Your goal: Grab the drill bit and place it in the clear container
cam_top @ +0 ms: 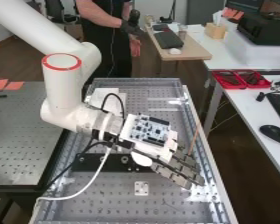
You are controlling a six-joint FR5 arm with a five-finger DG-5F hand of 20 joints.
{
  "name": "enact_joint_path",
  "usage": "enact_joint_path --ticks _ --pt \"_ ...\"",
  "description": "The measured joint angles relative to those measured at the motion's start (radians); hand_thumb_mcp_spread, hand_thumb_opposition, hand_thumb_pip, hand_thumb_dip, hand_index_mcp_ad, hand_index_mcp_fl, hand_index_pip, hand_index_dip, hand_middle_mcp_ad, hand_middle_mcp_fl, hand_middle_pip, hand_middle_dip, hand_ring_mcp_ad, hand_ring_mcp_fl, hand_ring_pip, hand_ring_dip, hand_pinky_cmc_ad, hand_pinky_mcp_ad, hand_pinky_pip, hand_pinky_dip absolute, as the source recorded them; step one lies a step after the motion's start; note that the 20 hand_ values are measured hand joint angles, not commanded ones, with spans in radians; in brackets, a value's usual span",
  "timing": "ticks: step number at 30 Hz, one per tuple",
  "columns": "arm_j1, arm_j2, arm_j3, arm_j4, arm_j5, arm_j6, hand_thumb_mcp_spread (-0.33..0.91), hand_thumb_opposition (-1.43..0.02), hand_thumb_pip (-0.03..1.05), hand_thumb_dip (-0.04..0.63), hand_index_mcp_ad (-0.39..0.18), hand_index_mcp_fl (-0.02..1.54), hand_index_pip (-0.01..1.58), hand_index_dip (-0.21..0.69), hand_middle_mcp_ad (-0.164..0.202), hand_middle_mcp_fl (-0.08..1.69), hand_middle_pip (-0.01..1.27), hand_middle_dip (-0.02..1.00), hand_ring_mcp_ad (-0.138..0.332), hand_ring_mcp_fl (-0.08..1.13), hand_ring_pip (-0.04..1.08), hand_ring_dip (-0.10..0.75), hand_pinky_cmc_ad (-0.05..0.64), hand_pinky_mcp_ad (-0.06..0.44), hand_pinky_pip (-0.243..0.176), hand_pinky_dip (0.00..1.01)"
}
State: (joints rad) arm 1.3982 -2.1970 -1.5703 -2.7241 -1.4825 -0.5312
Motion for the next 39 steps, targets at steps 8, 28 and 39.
enact_joint_path --ticks 8,28,39 --pt "-0.001 0.008 -0.01 0.006 0.004 0.0 0.51 -0.9 0.61 0.298 -0.073 0.27 1.41 0.264 0.094 0.28 0.13 0.22 0.18 0.03 0.1 0.021 0.297 0.159 -0.059 0.19" --pt "0.001 0.007 -0.024 0.037 0.01 0.009 0.57 -0.9 0.59 0.298 -0.068 0.42 1.49 0.246 0.091 0.31 0.13 0.22 0.18 0.03 0.1 0.021 0.3 0.152 -0.059 0.19" --pt "0.002 0.012 -0.021 0.046 0.011 0.003 0.66 -0.88 0.5 0.298 -0.072 0.53 1.38 0.25 0.091 0.34 0.13 0.22 0.175 0.06 0.1 0.021 0.3 0.152 -0.059 0.19"
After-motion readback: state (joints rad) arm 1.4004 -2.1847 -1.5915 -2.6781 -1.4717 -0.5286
